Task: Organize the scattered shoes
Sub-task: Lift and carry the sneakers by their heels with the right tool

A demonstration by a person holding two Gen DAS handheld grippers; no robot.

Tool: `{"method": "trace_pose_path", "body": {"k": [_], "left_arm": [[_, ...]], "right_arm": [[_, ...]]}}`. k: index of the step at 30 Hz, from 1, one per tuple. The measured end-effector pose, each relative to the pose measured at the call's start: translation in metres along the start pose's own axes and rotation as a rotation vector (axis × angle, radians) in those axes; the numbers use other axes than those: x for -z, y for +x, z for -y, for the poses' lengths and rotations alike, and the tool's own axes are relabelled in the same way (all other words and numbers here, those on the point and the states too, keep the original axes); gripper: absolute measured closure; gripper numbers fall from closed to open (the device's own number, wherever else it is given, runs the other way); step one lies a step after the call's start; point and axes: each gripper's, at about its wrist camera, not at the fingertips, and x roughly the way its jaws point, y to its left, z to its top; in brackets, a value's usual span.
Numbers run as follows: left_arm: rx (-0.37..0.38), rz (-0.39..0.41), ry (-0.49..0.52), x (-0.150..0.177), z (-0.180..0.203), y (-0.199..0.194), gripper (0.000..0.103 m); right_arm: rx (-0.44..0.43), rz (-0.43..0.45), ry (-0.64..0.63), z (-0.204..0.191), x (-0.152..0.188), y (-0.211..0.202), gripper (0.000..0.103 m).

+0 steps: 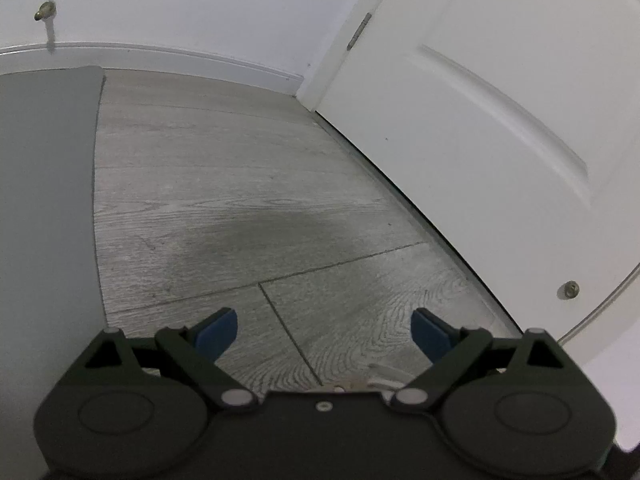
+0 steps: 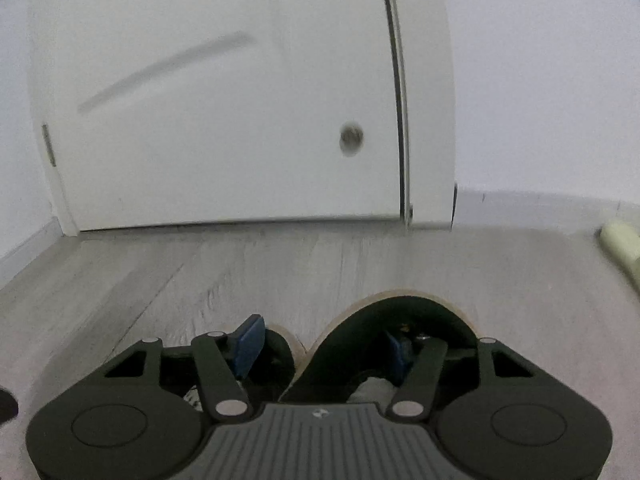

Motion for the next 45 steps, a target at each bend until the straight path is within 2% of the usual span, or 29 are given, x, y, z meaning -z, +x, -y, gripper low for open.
{"method": "trace_pose_path", "body": {"k": [5,7,10,12,14,21,26,29,30,31,34,39,42,45], "left_arm": [[0.001,-0.014,0.017,0.000,0.003,0.004,0.008],[-0.001,-0.015,0.028,0.000,0.004,0.005,0.009],[-0.001,-0.020,0.042,0.001,0.006,0.007,0.008],[-0.002,-0.022,0.046,0.001,0.007,0.008,0.008],[-0.001,-0.027,0.046,0.003,0.005,0.009,0.008],[-0.006,-0.040,0.047,0.004,0.007,0.013,0.008],[0.000,-0.040,0.057,0.004,0.008,0.014,0.008],[-0.001,-0.038,0.061,0.005,0.008,0.015,0.008],[-0.001,-0.037,0.061,0.005,0.008,0.014,0.008],[-0.002,-0.036,0.062,0.005,0.008,0.014,0.008],[-0.002,-0.029,0.061,0.006,0.009,0.014,0.008],[-0.003,-0.004,0.059,0.005,0.008,0.011,0.009],[-0.001,0.030,0.078,0.005,0.012,0.009,0.008],[0.009,0.101,0.098,0.006,0.016,0.000,0.008]], "right_arm": [[-0.070,-0.102,-0.008,0.005,-0.009,0.015,0.039],[-0.108,-0.146,-0.018,0.007,-0.015,0.021,0.033],[-0.136,-0.268,-0.030,0.010,-0.027,0.034,0.032],[-0.125,-0.359,-0.010,0.012,-0.037,0.047,0.033],[-0.102,-0.452,-0.051,0.005,-0.049,0.061,0.032],[-0.009,-0.527,-0.146,-0.018,-0.053,0.081,0.031],[0.060,-0.525,-0.158,-0.029,-0.048,0.095,0.021],[0.088,-0.490,-0.161,-0.034,-0.044,0.100,0.025],[0.080,-0.470,-0.159,-0.033,-0.043,0.099,0.030],[0.069,-0.446,-0.154,-0.032,-0.042,0.096,0.038],[0.037,-0.367,-0.151,-0.030,-0.036,0.087,0.046],[0.043,-0.231,-0.100,-0.023,-0.028,0.065,0.053],[0.063,-0.111,-0.076,-0.019,-0.024,0.043,0.055],[0.107,0.006,-0.036,-0.014,-0.021,0.019,0.055]]}}
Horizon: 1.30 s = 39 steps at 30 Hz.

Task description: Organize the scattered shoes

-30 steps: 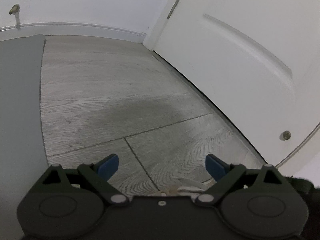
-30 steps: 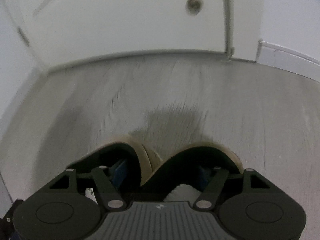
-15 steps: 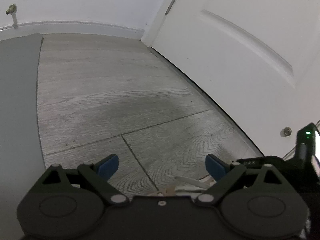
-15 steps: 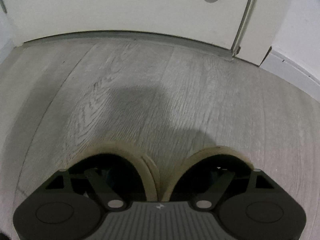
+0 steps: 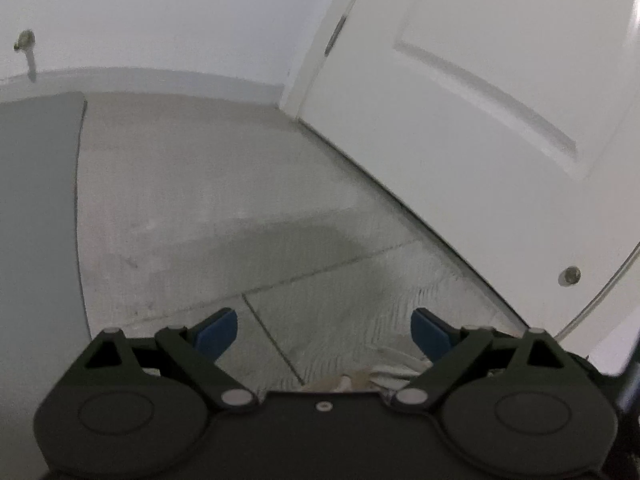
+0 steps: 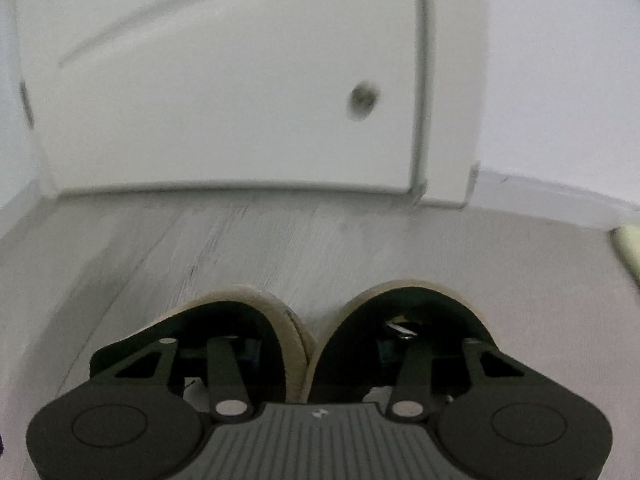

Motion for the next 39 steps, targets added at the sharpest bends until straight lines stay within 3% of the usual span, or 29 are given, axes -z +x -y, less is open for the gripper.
{"method": "trace_pose_path", "body": {"k": [5,10,17,24,30,35,39], "left_arm": [[0.011,0.113,0.042,0.001,0.008,-0.011,0.008],[-0.009,0.164,0.093,0.004,0.014,-0.016,0.008],[-0.027,0.179,0.088,0.005,0.017,-0.016,0.008],[-0.021,0.212,0.110,0.008,0.023,-0.019,0.008],[-0.006,0.229,0.135,0.009,0.027,-0.022,0.008],[-0.005,0.237,0.154,0.009,0.030,-0.024,0.008],[0.001,0.248,0.198,0.011,0.036,-0.025,0.008]], "right_arm": [[0.050,0.185,0.095,0.024,0.010,-0.037,0.055],[0.087,0.265,0.145,0.044,0.014,-0.056,0.052],[0.080,0.535,0.006,0.054,0.026,-0.092,0.049],[0.072,0.669,-0.071,0.059,0.019,-0.104,0.049],[0.131,0.801,-0.046,0.079,0.006,-0.118,0.049],[0.173,0.843,0.040,0.109,-0.017,-0.136,0.049],[0.195,0.875,0.033,0.133,-0.025,-0.160,0.049]]}}
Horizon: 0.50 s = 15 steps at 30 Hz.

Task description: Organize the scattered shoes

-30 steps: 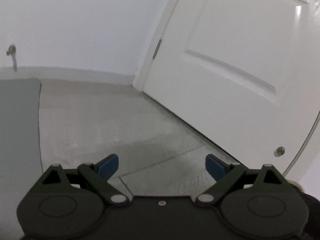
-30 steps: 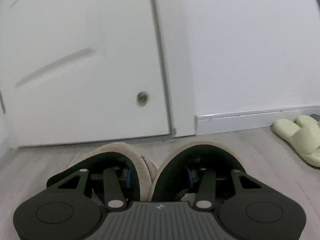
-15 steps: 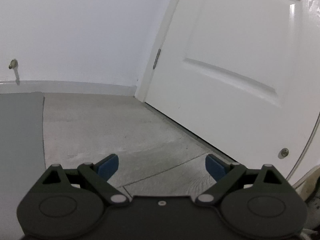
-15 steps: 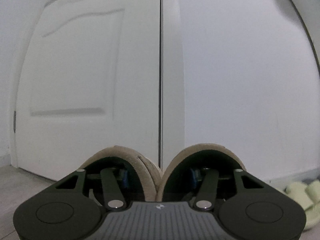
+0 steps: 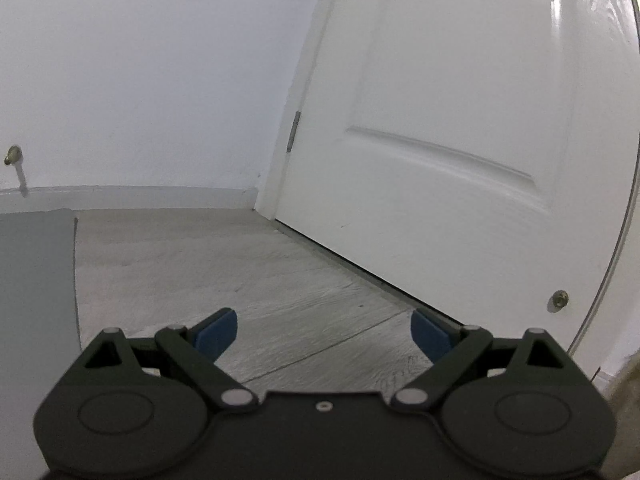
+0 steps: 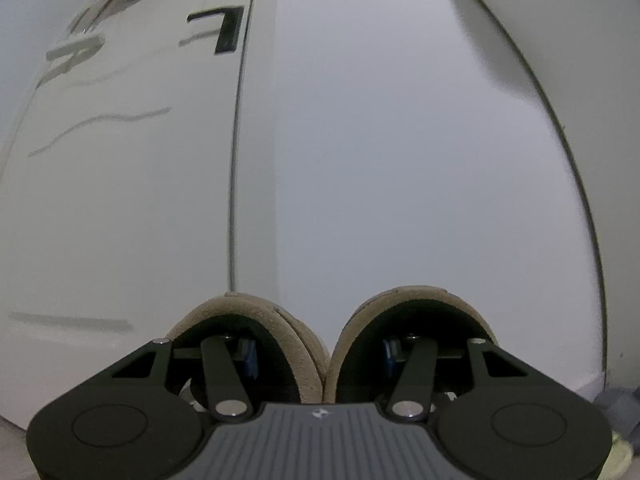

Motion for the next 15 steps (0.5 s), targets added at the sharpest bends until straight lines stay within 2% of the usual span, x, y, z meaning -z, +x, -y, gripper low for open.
{"method": "trace_pose_path", "body": {"k": [8,10,14,15], "left_arm": [[0.063,0.038,0.078,0.000,0.010,-0.019,0.008],[0.071,0.096,0.076,-0.005,0.013,-0.039,0.008],[0.119,0.156,0.036,-0.020,0.022,-0.081,0.008],[0.159,0.174,0.039,-0.023,0.028,-0.100,0.008]], "right_arm": [[0.105,0.004,-0.076,0.097,-0.043,-0.044,0.049],[0.137,-0.007,-0.106,0.127,-0.052,-0.063,0.049],[0.184,-0.018,-0.213,0.185,-0.060,-0.104,0.049],[0.191,-0.022,-0.230,0.192,-0.059,-0.111,0.049]]}}
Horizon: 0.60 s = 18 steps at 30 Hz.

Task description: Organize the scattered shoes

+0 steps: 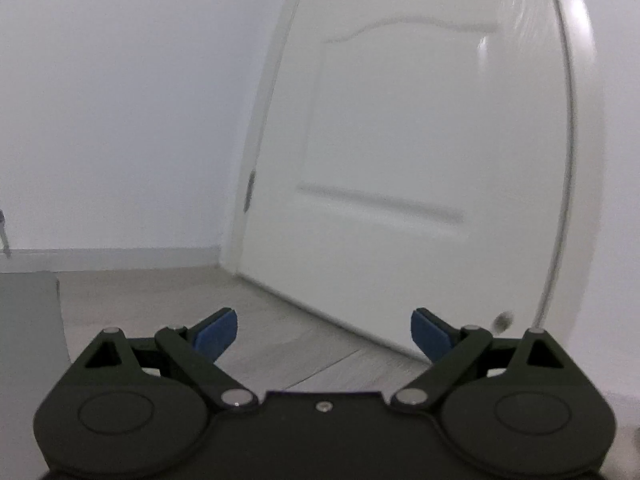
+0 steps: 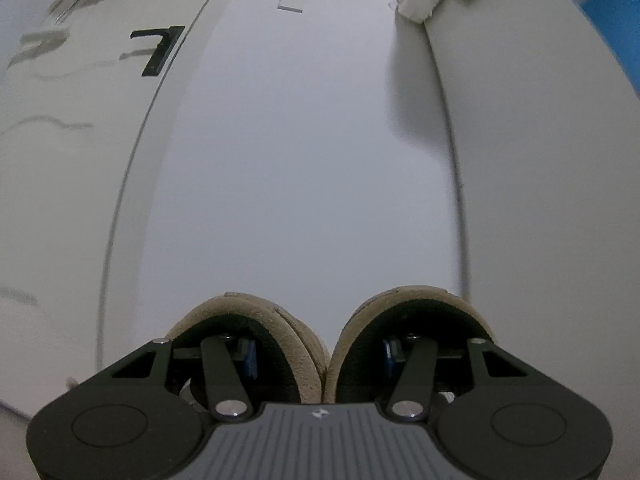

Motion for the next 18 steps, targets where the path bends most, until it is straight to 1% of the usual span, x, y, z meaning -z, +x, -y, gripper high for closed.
{"method": "trace_pose_path", "body": {"k": [3,5,7,8,10,13,14,15,18], "left_arm": [[0.124,0.030,0.032,-0.012,0.025,-0.045,0.007],[0.173,0.029,0.043,-0.014,0.035,-0.060,0.007],[0.252,0.013,0.045,-0.018,0.049,-0.081,0.007],[0.269,0.009,0.044,-0.020,0.051,-0.086,0.007],[0.333,0.004,0.052,-0.025,0.064,-0.102,0.007],[0.404,0.012,0.090,-0.031,0.080,-0.118,0.007],[0.409,0.012,0.091,-0.031,0.082,-0.118,0.007],[0.428,0.012,0.094,-0.033,0.086,-0.120,0.006],[0.466,0.010,0.107,-0.034,0.098,-0.123,0.006]], "right_arm": [[0.026,-0.038,-0.056,0.032,0.008,-0.023,0.049],[0.028,-0.078,-0.070,0.050,0.016,-0.035,0.049],[0.032,-0.110,-0.063,0.060,0.022,-0.042,0.049],[0.043,-0.145,-0.045,0.068,0.029,-0.048,0.049],[0.055,-0.193,-0.022,0.077,0.040,-0.057,0.049],[0.037,-0.212,-0.033,0.079,0.052,-0.061,0.048],[0.021,-0.207,-0.047,0.078,0.056,-0.061,0.048],[0.013,-0.205,-0.051,0.077,0.058,-0.060,0.048],[-0.013,-0.241,-0.017,0.076,0.067,-0.048,0.048]]}}
